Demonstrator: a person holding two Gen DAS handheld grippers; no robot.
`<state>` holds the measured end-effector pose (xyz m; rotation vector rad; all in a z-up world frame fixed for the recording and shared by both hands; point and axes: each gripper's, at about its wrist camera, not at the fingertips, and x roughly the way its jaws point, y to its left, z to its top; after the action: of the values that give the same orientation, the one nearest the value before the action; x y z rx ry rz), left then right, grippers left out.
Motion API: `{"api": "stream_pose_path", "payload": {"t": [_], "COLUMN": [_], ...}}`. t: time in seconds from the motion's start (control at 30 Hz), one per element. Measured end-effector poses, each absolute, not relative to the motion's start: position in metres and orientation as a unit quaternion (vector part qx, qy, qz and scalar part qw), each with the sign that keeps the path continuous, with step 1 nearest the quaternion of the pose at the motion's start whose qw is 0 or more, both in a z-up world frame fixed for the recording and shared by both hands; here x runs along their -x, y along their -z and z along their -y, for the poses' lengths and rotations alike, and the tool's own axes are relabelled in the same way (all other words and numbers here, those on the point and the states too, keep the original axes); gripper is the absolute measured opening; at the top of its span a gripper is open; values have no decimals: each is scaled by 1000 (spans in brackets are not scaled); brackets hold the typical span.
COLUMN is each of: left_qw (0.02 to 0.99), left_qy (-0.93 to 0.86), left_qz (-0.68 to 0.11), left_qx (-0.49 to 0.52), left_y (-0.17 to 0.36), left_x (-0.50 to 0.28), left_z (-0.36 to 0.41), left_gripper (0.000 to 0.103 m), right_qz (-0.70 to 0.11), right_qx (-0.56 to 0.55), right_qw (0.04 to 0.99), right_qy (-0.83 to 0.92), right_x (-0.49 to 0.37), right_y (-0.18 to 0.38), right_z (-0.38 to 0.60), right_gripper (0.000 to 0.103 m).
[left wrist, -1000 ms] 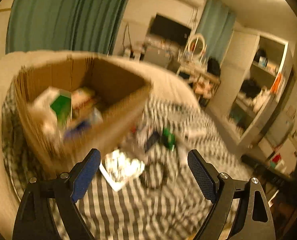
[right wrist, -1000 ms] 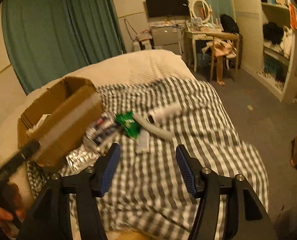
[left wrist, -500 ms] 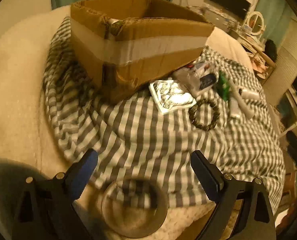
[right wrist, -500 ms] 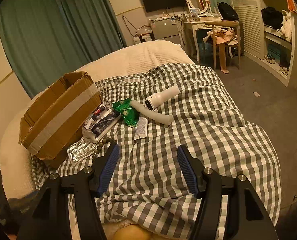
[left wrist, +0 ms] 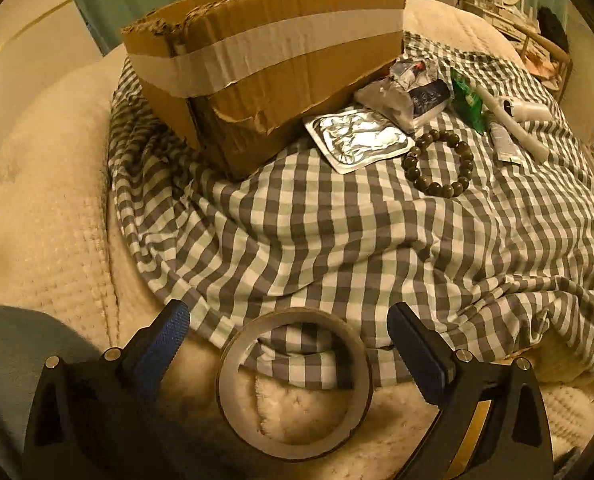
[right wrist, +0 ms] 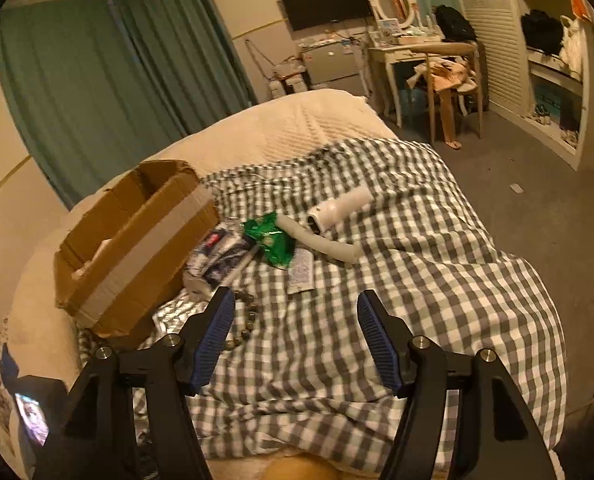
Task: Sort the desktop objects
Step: 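Grasp the white tape roll with the left tool, then grasp the dark beaded bracelet with the right tool while the left tool holds the tape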
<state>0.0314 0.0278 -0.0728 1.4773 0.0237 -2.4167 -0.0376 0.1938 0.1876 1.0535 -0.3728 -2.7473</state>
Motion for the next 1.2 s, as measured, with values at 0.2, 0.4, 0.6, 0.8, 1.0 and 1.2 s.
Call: {"api": "stream_pose_path", "payload": {"t": [0.2, 0.4, 0.6, 0.8, 1.0, 1.2], "left_qw": [129, 92, 27, 39, 38, -3], "left_qy": [822, 807, 867, 929, 952, 960], "left_qz": [-24, -86, -55, -52, -40, -27], "left_qx": [-554, -578, -494, -364, -302, -277], "left_y": [92, 109, 59, -17, -32, -22], "left_x": [-40, -36, -46, -21, 13, 15], "left_z": [-32, -23, -35, 1, 7, -3], "left_gripper": [102, 80, 79, 79, 80, 80], "right_qz": [92, 89, 91, 72, 41, 61], "right_qx": [-347, -355, -373, -393, -412, -447], "right_qw": [95, 97, 108, 143, 124, 109], "right_qy": [928, 925, 917, 905, 902, 886], "right_x": [30, 34, 39, 50, 78, 122], "right_y": [-185, -177, -160, -141, -113, -76], "right_z": [-185, -182, -176, -150, -113, -97], "right_gripper": [70, 70, 70, 70, 55, 50]}}
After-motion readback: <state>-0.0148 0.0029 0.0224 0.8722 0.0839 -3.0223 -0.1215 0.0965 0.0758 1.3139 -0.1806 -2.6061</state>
